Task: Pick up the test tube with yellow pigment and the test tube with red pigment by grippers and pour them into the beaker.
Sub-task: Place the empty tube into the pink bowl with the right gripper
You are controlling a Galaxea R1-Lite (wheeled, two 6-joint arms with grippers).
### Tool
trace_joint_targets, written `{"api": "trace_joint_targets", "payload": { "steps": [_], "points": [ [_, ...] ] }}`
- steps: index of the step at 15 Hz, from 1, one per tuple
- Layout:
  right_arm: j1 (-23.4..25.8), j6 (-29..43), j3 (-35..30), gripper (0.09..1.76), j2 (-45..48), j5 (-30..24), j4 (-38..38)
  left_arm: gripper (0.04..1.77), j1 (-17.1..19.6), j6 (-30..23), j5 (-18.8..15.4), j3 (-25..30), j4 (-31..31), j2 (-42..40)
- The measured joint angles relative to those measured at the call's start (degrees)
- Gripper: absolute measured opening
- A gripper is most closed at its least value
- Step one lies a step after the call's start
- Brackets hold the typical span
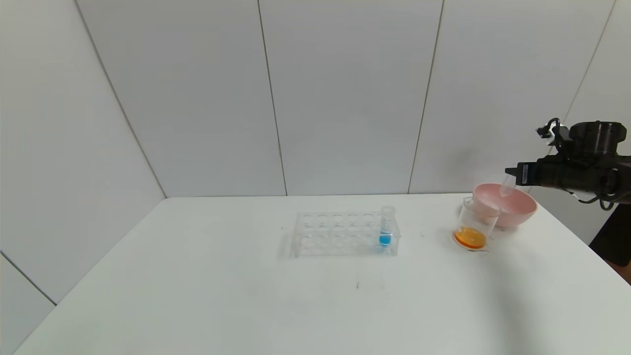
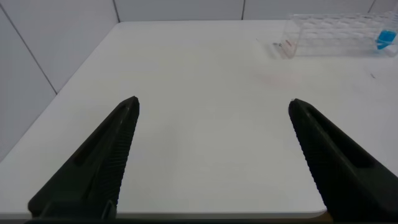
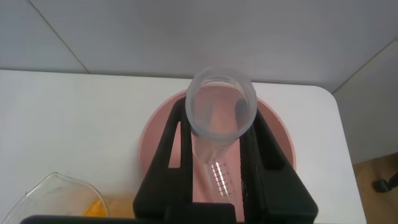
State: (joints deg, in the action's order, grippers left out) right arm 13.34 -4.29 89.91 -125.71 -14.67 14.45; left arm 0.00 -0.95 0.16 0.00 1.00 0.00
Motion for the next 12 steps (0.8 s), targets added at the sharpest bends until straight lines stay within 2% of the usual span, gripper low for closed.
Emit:
{"api": "trace_joint_targets", "payload": {
  "steps": [8,9,12],
  "points": [
    [0.09,-0.09,-0.11,0.5,-0.45,-0.06,-0.02,1.72,0.0,0.02,0.0,0.0,0.0,0.0],
    [0.11,-0.09,-0.13,0.57,-0.45,-0.06,0.09,1.72,0.0,0.0,0.0,0.0,0.0,0.0],
    [0.11,-0.05,-0.16,0.94,-0.34,-0.33,-0.38,1.72,0.0,0.0,0.0,0.0,-0.02,0.0]
  ]
}}
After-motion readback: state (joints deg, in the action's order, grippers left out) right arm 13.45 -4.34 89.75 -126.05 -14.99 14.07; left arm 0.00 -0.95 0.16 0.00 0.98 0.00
